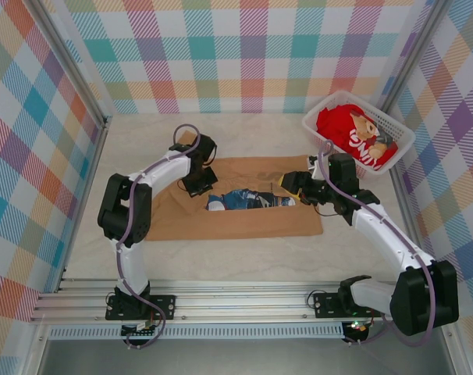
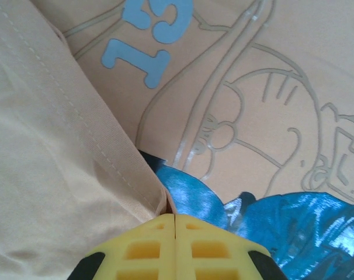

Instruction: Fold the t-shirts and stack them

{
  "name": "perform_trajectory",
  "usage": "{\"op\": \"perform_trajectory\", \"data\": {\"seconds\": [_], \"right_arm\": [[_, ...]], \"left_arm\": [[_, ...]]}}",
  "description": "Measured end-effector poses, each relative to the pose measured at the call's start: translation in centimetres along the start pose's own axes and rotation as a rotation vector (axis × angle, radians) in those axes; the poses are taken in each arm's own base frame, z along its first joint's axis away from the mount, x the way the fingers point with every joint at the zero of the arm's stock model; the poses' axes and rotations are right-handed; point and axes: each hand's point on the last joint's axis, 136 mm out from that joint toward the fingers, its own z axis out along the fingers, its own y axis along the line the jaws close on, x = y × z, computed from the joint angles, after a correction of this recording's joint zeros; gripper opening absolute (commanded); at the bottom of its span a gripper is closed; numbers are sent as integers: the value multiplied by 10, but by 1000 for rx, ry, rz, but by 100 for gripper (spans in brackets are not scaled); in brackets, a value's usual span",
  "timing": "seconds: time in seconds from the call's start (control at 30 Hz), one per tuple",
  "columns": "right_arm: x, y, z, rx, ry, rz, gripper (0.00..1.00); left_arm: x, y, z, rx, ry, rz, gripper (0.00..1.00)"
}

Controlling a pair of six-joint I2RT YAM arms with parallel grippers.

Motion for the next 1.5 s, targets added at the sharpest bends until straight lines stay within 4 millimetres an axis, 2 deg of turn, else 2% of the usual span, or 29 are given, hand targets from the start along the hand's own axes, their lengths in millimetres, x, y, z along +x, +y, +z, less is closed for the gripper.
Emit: {"op": "perform_trajectory", "data": {"seconds": [0.23,0.47,0.73,0.83,0.87,0.9,0.97,1.03,1.13,1.23,1.33,1.4,1.5], "right_arm": [[1,-3,3,6,11,10,52],[2,-5,4,10,15,15,51],[2,-8,6,17,22,22,52],[3,-11,8,23,29,31,52],[3,-12,9,25,30,32,52],[3,-13,10,27,33,35,52],[4,-16,10,35,39,43,52],[7,-21,10,57,44,57,52],[11,-36,10,130,50,97,51],[17,-61,9,246,57,159,48],[26,-88,6,371,67,246,46],[31,-101,3,433,65,294,45],[36,-113,-1,485,53,342,44]], "left_arm": [[-6,-6,3,2,-11,23,3],[-12,-23,2,24,-27,85,3],[4,-33,6,15,-7,181,6],[7,-31,11,-2,9,207,20],[8,-29,13,-10,11,212,28],[8,-29,15,-15,12,215,41],[7,-26,14,-32,6,228,60],[3,-23,11,-52,-9,226,64],[-4,-17,-3,-73,-48,199,63],[-7,-4,-32,-57,-98,123,55],[0,37,-63,-43,-112,-14,36],[7,73,-68,-51,-94,-134,30],[27,131,-54,-116,-30,-313,28]]}}
